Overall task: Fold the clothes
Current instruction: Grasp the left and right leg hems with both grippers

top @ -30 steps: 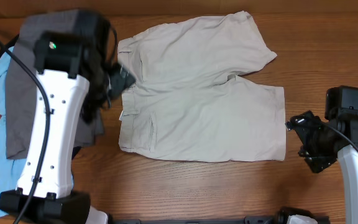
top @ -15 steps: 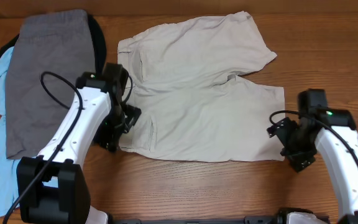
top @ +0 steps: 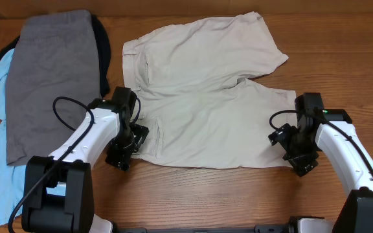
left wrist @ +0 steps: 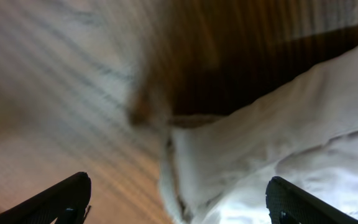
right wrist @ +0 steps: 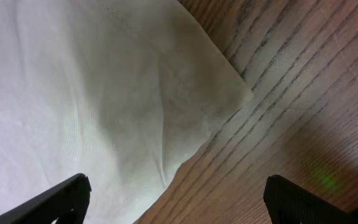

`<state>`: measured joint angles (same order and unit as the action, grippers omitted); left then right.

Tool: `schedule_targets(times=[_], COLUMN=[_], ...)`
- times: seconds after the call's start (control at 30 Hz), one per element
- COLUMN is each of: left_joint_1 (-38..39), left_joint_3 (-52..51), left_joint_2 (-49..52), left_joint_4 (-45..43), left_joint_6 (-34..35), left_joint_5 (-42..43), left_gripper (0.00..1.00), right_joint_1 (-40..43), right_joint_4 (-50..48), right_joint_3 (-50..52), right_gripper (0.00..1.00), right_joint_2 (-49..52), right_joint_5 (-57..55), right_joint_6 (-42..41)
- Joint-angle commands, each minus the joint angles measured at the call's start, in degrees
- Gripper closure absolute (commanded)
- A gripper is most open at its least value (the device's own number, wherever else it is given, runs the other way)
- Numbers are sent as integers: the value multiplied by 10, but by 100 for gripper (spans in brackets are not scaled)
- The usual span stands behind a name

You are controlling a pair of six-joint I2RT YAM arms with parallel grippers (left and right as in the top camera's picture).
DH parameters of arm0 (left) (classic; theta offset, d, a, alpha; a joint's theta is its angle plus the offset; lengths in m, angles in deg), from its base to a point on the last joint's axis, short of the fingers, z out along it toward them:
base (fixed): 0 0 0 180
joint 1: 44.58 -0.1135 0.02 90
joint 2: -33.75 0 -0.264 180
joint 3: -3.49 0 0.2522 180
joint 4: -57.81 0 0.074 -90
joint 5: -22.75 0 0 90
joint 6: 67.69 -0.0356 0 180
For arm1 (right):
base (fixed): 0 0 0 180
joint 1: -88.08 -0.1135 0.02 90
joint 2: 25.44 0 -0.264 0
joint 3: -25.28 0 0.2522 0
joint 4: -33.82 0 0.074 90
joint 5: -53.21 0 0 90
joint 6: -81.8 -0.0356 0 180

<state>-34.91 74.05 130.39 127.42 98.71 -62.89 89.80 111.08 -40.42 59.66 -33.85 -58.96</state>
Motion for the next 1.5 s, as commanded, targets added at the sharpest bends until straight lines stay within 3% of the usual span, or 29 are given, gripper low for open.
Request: schedule_targets(times=[0.0,0.1,0.13,0.17,0.33,0.77,1.0,1.23,1.47], left_joint_1=[0,1,1,1,1,1,1,1,1], left_joint_3=[-29,-55,-63,-75,-90,-90,-90,-90,-90], left_joint_2=[-4,-4,-4,-4,-4,-4,-4,-4,-4], left_joint_4=[-35,-92,-110,-134,-161,-176,-187,-187,-186], left_joint_6=[9,7,2,-16,-43,-57,-81,-101,-116], left_joint_5=[-16,-15,-15,-15,-14,-20,-24,-19,-19], left_gripper=[10,23,36,58,95,96,96,96,96], right_joint_1=[-3,-3,-3,-3,-3,4,4,4,4], right_joint_4=[-3,-2,0,2,13,-53,-120,-127,-185], right_joint_3=[2,2,2,2,2,60,76,103,141], right_gripper=[7,7,7,7,14,21,27,30,41], right_joint_2=[-2,-2,-2,-2,-2,-2,-1,-1,-1], right_joint_5=[-6,-11,-14,-14,-19,-33,-33,-33,-31], right_joint_6=[-1,-1,-1,-1,-3,-81,-80,-80,-80])
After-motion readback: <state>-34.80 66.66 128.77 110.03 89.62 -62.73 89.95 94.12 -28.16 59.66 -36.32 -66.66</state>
